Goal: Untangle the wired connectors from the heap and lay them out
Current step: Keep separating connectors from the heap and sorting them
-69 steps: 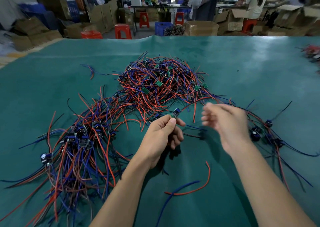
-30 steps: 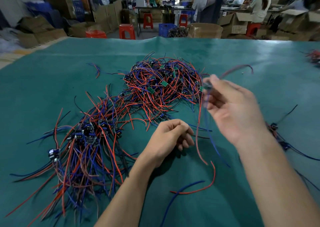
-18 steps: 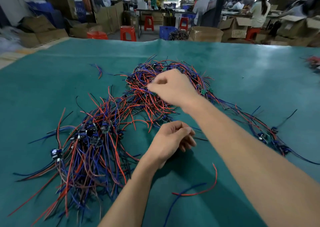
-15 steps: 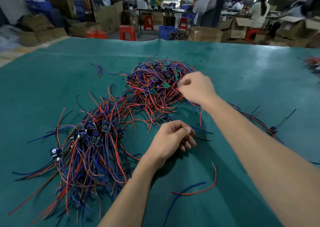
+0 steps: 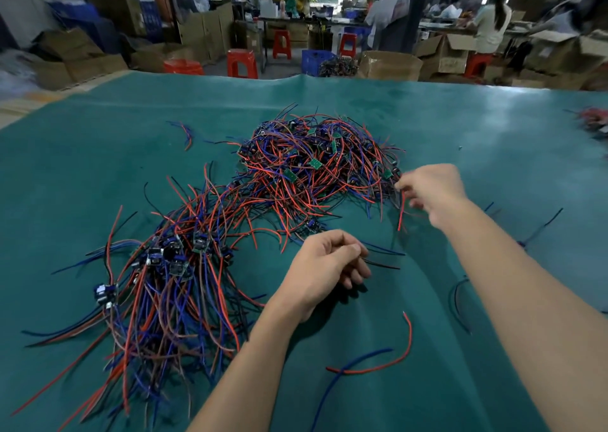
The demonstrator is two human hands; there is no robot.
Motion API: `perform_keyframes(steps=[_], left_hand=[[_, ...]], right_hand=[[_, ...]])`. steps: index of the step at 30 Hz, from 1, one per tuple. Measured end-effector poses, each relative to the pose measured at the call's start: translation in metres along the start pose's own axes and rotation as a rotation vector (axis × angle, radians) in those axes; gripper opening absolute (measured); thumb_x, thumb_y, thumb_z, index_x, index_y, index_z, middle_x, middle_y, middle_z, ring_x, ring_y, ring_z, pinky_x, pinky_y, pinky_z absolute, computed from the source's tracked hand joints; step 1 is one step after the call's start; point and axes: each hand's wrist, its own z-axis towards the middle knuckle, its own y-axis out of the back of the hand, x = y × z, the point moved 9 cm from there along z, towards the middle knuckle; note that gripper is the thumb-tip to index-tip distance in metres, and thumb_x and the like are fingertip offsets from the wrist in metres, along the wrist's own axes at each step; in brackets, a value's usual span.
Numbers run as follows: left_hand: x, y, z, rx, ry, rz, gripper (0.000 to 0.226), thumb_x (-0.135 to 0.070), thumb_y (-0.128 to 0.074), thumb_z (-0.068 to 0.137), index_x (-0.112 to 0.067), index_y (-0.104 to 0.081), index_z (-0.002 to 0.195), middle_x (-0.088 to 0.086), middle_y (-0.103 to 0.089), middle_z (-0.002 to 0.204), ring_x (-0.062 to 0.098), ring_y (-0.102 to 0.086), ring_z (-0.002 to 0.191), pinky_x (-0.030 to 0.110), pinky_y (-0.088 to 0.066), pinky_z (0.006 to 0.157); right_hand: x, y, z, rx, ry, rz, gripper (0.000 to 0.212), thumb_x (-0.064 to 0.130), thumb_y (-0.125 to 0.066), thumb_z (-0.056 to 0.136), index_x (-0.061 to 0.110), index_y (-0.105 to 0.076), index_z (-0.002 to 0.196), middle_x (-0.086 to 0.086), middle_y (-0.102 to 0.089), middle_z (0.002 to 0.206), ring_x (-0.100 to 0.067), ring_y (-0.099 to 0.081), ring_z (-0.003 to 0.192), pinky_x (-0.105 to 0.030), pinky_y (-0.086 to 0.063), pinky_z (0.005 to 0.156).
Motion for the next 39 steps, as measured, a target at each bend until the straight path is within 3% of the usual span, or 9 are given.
perform_keyframes(steps=[5,13,16,19,23,27,31,36,39], left_hand=[[0.004,0.001,0.002,-0.018,0.000,-0.007,0.017,-0.003,-0.045,0.102,0.001,-0.061,0.097,0.013,-0.067,0.072,0.012,-0.055,0.054,0.019,-0.043,0.050],[0.009,0.007,0.009,-0.095,0.012,-0.203,0.041,-0.029,-0.039,0.108,0.002,-0.064,0.108,0.013,-0.068,0.082,0.013,-0.061,0.059,0.022,-0.050,0.053],[0.008,0.008,0.008,-0.087,-0.030,-0.152,0.036,-0.024,-0.043,0.107,0.000,-0.064,0.091,0.011,-0.066,0.073,0.017,-0.057,0.056,0.028,-0.048,0.056],[0.006,0.009,0.006,-0.102,-0.039,-0.140,0.034,-0.019,-0.045,0.105,-0.011,-0.064,0.078,0.008,-0.060,0.065,0.020,-0.050,0.055,0.033,-0.040,0.056],[0.006,0.012,0.006,-0.120,-0.022,-0.156,0.034,-0.014,-0.042,0.105,-0.005,-0.064,0.081,0.007,-0.058,0.064,0.017,-0.051,0.054,0.023,-0.042,0.050],[0.010,0.008,0.004,-0.071,0.004,-0.092,0.036,-0.020,-0.042,0.106,-0.013,-0.062,0.076,-0.002,-0.042,0.054,0.011,-0.037,0.043,0.018,-0.027,0.038],[0.008,-0.001,0.003,0.032,-0.004,-0.073,0.038,-0.022,-0.043,0.105,-0.014,-0.063,0.074,-0.001,-0.024,0.053,0.010,-0.017,0.042,0.019,-0.013,0.036],[0.005,-0.008,0.000,0.088,-0.007,-0.018,0.040,-0.021,-0.044,0.106,-0.011,-0.063,0.072,-0.004,-0.020,0.049,0.006,-0.013,0.039,0.018,-0.010,0.035],[0.003,-0.009,0.000,0.095,-0.016,-0.022,0.040,-0.021,-0.044,0.105,-0.010,-0.062,0.071,-0.006,-0.021,0.047,0.006,-0.013,0.038,0.018,-0.011,0.035]], right_hand=[[0.007,0.014,-0.052,0.178,-0.091,0.547,0.013,-0.007,-0.066,0.083,0.005,-0.070,0.089,-0.002,-0.067,0.060,-0.007,-0.055,0.047,-0.016,-0.039,0.043],[-0.009,-0.047,-0.150,0.612,-0.001,0.375,0.027,-0.013,-0.066,0.082,-0.003,-0.070,0.107,-0.011,-0.068,0.071,-0.013,-0.059,0.051,-0.019,-0.044,0.043],[-0.013,-0.059,-0.158,0.667,0.033,0.299,0.018,-0.015,-0.068,0.081,-0.004,-0.070,0.095,-0.018,-0.068,0.073,-0.016,-0.061,0.051,-0.021,-0.044,0.041],[-0.014,-0.060,-0.158,0.672,0.082,0.227,0.007,-0.008,-0.073,0.084,-0.001,-0.070,0.085,-0.019,-0.068,0.069,-0.020,-0.063,0.050,-0.024,-0.045,0.039],[-0.018,-0.050,-0.145,0.470,0.169,0.095,0.027,0.016,-0.074,0.090,0.015,-0.069,0.063,-0.008,-0.062,0.052,-0.016,-0.050,0.037,-0.020,-0.035,0.035],[-0.026,-0.037,-0.130,0.315,0.063,0.313,0.024,0.025,-0.072,0.092,0.014,-0.071,0.071,-0.006,-0.059,0.057,-0.015,-0.047,0.042,-0.023,-0.032,0.037],[-0.022,-0.052,-0.137,0.499,0.004,0.478,0.016,0.020,-0.070,0.093,0.008,-0.078,0.085,-0.009,-0.062,0.064,-0.015,-0.051,0.049,-0.022,-0.033,0.043],[-0.028,-0.036,-0.125,0.390,-0.013,0.498,0.004,0.008,-0.077,0.083,0.006,-0.078,0.080,-0.004,-0.068,0.072,-0.010,-0.051,0.053,-0.018,-0.037,0.044],[-0.022,-0.026,-0.121,0.304,0.107,0.394,0.012,0.009,-0.080,0.083,0.011,-0.076,0.071,-0.001,-0.064,0.065,-0.009,-0.052,0.054,-0.019,-0.037,0.045]])
